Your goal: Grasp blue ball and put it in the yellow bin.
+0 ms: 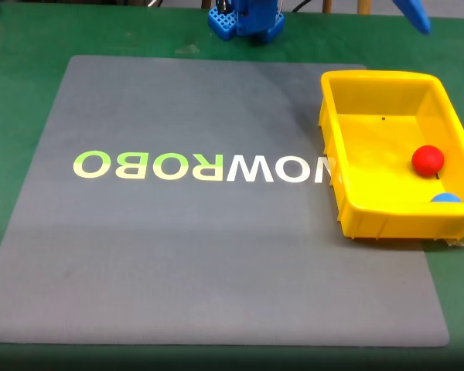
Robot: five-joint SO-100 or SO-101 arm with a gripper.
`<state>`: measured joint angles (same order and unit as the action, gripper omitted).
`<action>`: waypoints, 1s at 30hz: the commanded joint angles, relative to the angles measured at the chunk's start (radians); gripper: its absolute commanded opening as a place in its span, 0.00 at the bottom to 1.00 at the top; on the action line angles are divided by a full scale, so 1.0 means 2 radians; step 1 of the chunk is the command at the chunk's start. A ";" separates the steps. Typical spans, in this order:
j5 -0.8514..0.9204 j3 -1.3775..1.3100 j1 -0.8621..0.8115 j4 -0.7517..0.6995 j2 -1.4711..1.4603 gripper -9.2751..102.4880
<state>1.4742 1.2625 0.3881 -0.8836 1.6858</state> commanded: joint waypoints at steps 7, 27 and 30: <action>0.031 0.241 -0.064 0.002 0.300 0.30; 0.018 0.818 -0.174 -0.101 0.795 0.08; 0.015 0.851 -0.179 -0.126 0.815 0.08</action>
<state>1.5156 2.9376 0.0491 -1.1075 3.2720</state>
